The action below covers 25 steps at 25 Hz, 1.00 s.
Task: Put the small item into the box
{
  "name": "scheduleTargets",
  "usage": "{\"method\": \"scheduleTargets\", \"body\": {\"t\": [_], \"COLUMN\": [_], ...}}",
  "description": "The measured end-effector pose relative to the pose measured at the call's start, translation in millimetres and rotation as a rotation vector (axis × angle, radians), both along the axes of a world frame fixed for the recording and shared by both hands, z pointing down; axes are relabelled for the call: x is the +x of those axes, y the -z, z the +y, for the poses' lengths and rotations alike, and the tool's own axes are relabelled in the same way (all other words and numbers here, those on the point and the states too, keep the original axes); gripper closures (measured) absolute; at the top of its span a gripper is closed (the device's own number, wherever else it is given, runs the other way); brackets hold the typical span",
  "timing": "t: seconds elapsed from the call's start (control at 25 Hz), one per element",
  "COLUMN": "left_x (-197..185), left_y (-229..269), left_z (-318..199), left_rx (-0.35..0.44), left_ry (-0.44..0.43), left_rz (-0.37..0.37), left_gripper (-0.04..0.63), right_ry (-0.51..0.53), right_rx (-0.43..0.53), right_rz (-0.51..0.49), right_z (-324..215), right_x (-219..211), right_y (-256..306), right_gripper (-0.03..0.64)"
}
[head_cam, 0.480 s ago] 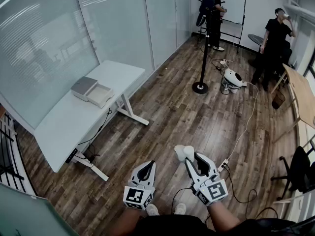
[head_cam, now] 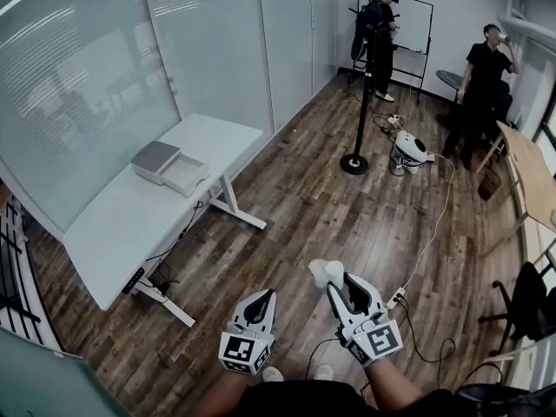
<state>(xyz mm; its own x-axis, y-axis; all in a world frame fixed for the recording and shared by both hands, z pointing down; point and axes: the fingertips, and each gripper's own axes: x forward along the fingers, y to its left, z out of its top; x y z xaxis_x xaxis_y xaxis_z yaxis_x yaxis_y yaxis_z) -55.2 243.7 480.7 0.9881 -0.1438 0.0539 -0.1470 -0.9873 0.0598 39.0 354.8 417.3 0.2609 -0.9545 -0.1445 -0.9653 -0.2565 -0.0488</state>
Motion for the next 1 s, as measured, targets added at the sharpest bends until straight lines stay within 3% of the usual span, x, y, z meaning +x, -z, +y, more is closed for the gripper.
{"method": "scheduleTargets", "body": {"t": [0.36,0.56,1.0], "left_x": [-40,-54,-44], "left_y": [6,4,1], "left_z": [-40,-64,-113], "left_rx": [0.012,0.014,0.011], "left_ry": [-0.016,-0.011,0.042], "left_rz": [0.015,0.015,0.013], "left_gripper": [0.583,0.583,0.583], "right_ry": [-0.067,-0.037,0.012], "right_rx": [0.036,0.063,0.058], "right_rz": [0.022,0.048,0.044], "right_z": [-34,-61,-116], "right_x": [-32,-53,-38], "right_y": [14,22,19], "right_gripper": [0.477,0.479,0.479]}}
